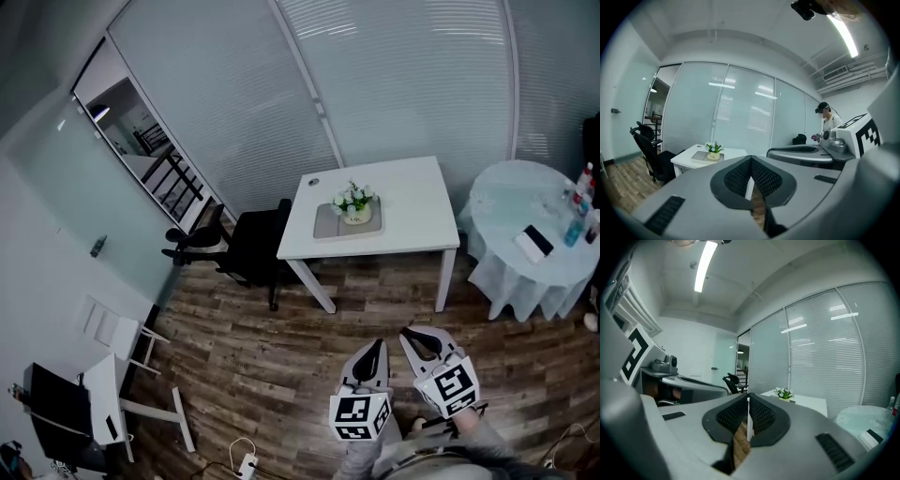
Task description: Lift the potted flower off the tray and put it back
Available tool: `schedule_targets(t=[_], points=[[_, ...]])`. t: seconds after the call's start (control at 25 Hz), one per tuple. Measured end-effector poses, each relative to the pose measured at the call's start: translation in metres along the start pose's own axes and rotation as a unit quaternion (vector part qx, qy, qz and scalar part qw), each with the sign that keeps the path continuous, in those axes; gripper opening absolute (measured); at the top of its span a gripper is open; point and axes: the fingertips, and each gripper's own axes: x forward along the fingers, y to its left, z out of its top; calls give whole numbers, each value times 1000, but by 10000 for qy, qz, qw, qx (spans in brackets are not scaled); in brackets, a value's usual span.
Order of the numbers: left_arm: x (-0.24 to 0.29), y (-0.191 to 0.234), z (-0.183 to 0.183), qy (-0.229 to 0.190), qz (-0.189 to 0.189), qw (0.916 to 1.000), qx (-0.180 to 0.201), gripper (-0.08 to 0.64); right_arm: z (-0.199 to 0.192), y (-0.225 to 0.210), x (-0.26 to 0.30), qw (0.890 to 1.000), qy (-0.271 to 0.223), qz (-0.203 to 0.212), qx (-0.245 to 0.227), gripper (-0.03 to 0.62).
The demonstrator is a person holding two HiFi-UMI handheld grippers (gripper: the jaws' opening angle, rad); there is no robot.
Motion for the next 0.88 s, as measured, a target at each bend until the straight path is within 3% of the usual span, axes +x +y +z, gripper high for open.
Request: schedule_targets(t=[0.88], points=[[129,140,27,178,-793,9967,18,11,18,-48,182,9983,105,-566,48,29]])
